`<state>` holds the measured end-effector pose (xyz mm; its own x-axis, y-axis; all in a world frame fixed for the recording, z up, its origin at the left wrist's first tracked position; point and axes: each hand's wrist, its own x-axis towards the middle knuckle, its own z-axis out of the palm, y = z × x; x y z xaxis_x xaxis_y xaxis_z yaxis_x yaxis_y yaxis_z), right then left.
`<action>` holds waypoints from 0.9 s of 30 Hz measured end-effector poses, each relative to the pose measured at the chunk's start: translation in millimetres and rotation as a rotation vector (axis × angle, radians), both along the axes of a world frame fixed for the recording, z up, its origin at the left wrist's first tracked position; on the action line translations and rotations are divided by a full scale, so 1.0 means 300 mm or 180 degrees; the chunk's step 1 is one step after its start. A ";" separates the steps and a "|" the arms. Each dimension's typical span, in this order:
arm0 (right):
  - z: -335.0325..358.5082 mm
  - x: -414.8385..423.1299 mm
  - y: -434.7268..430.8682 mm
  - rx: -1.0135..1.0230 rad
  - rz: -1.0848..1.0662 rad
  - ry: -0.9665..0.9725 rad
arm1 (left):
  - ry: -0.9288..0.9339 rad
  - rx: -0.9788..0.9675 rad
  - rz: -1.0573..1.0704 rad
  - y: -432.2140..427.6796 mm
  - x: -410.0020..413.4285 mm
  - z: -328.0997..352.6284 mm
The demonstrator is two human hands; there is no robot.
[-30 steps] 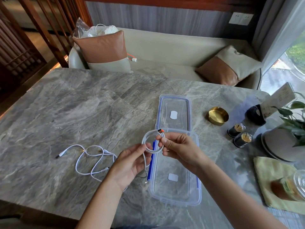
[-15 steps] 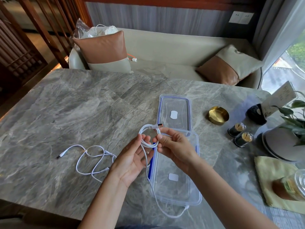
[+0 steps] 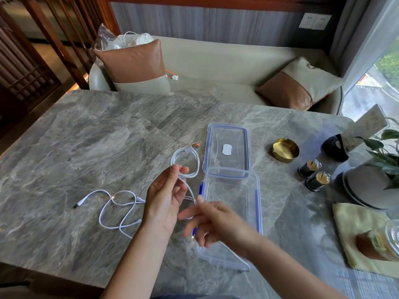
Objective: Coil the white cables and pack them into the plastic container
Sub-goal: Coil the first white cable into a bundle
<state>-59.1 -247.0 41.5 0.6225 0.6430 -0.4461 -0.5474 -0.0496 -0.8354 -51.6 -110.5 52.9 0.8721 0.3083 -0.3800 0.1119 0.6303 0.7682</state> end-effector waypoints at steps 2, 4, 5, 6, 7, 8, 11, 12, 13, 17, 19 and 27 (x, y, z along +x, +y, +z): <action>-0.025 -0.043 0.015 0.0095 -0.0324 0.0546 | -0.0008 0.0097 -0.0089 -0.011 -0.001 0.000; -0.039 -0.058 0.026 0.0412 -0.0893 0.1353 | 0.0016 0.0212 -0.0206 -0.020 -0.004 -0.003; -0.040 -0.055 0.028 0.0634 -0.1235 0.1707 | 0.0008 0.0268 -0.0263 -0.024 -0.007 -0.007; -0.041 -0.047 0.026 0.0856 -0.1599 0.1915 | -0.0011 0.0333 -0.0328 -0.028 -0.011 -0.012; -0.042 -0.034 0.019 0.1020 -0.1941 0.1947 | -0.0031 0.0410 -0.0406 -0.030 -0.017 -0.018; -0.040 -0.019 0.011 0.1111 -0.2207 0.1838 | -0.0027 0.0501 -0.0483 -0.033 -0.024 -0.025; -0.026 0.013 -0.017 0.0978 -0.2512 0.1064 | 0.0097 0.0791 -0.0712 -0.032 -0.040 -0.044; -0.022 0.020 -0.026 0.0841 -0.2460 0.0712 | 0.0122 0.0789 -0.0807 -0.031 -0.044 -0.050; -0.017 0.025 -0.036 0.0687 -0.2346 0.0368 | 0.0137 0.0697 -0.0895 -0.029 -0.046 -0.055; 0.008 0.065 -0.086 0.0136 -0.1748 -0.0392 | 0.0231 0.0181 -0.1202 -0.022 -0.048 -0.062; 0.027 0.082 -0.106 -0.0042 -0.1437 -0.0565 | 0.0269 0.0013 -0.1275 -0.020 -0.046 -0.065; 0.043 0.112 -0.142 -0.0781 -0.0521 -0.1345 | 0.0191 -0.0029 -0.1442 -0.028 -0.045 -0.089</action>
<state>-25.4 -289.6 54.5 0.8647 0.4301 -0.2594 -0.1816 -0.2138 -0.9599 -65.1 -118.7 26.2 0.8945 -0.1029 -0.4350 0.4222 0.5143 0.7465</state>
